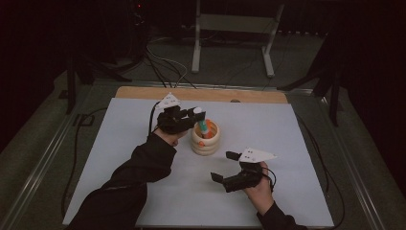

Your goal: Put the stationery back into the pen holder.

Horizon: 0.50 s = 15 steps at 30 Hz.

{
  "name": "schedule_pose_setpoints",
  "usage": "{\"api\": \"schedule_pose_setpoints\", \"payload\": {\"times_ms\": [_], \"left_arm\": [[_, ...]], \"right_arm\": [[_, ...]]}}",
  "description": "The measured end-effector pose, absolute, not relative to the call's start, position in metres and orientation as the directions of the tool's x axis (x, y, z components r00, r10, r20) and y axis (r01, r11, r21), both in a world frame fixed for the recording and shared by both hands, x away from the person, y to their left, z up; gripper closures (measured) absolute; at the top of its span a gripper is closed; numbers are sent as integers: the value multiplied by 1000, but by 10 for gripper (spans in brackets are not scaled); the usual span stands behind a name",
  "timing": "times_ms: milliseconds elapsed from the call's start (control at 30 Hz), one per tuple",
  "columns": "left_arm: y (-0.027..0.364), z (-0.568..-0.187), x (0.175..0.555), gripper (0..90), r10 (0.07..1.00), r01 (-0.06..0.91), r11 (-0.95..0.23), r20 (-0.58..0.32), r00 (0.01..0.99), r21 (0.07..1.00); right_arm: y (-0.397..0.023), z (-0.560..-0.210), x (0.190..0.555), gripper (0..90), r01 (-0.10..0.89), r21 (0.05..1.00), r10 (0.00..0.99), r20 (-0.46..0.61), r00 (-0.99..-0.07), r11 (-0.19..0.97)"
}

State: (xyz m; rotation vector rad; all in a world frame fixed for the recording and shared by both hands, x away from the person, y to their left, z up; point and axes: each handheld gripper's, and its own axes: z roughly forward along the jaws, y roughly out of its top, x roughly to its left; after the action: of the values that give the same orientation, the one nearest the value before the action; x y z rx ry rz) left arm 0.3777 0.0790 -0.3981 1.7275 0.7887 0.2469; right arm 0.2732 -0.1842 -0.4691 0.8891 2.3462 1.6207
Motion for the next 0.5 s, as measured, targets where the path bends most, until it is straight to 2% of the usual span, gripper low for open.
{"api": "schedule_pose_setpoints", "payload": {"times_ms": [500], "left_arm": [[65,-414,383,659,634,370,-203,-166,755,906]], "right_arm": [[-184,-469,273,12,380,892,547,198,-814,243]]}}
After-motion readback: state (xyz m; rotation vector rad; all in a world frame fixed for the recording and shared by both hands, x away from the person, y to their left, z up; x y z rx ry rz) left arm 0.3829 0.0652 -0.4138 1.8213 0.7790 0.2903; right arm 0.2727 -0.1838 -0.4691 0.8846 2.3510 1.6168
